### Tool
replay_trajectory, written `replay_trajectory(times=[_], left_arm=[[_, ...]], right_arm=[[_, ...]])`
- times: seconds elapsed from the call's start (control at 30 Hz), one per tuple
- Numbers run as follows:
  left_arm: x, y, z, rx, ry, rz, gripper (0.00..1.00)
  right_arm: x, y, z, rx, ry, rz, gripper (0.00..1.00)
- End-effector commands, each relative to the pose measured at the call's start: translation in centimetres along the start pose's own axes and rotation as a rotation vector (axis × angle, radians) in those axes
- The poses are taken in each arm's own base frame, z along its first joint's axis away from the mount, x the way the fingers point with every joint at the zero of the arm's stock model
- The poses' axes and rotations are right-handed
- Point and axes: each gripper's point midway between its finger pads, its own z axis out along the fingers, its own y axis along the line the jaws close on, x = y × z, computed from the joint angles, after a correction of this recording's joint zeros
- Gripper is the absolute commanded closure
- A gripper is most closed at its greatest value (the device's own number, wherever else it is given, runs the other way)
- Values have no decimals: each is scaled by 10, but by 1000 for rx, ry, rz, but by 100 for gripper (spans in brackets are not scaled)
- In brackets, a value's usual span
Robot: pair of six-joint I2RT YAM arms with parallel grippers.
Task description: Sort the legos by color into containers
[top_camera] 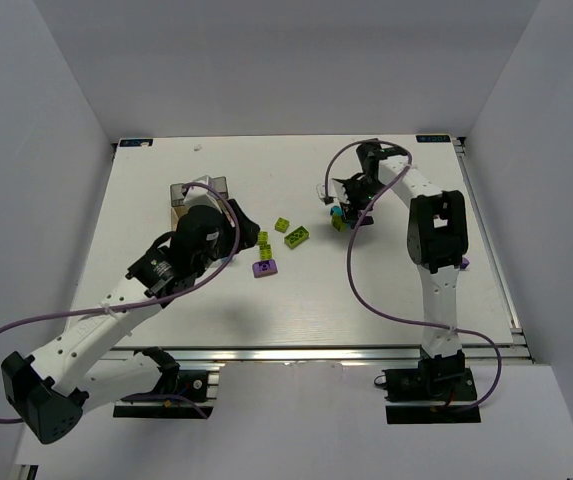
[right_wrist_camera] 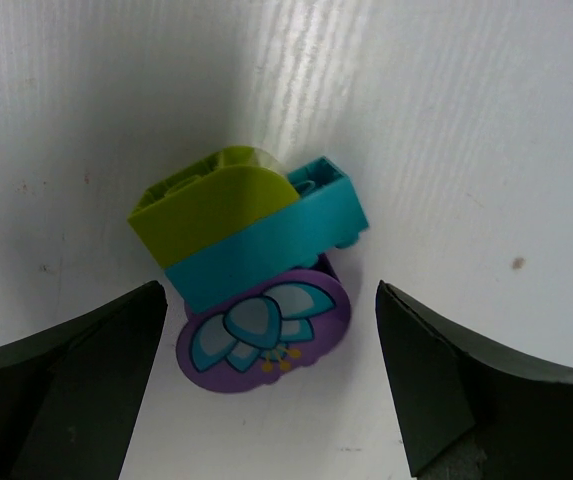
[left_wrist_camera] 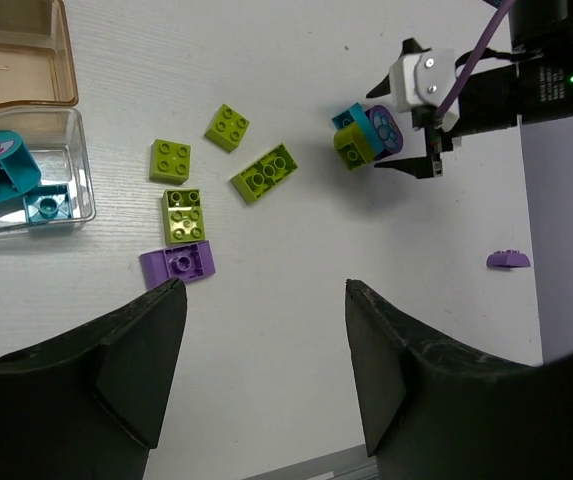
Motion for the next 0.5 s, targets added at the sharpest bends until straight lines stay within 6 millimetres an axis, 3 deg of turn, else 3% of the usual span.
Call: replay_trajectory(times=[0.0, 0.37, 0.43, 0.47], left_arm=[[-8, 1, -8, -1, -30, -17, 26], [-9, -1, -8, 15, -39, -44, 26], [-6, -5, -6, 36, -29, -49, 26], [-8, -10, -6, 59, -35, -57, 26]], right_arm=[[1, 7, 2, -56, 32, -52, 11], [7, 11, 6, -90, 79, -81, 24], [7, 11, 5, -89, 80, -82, 28], [6, 12, 5, -90, 77, -81, 36]])
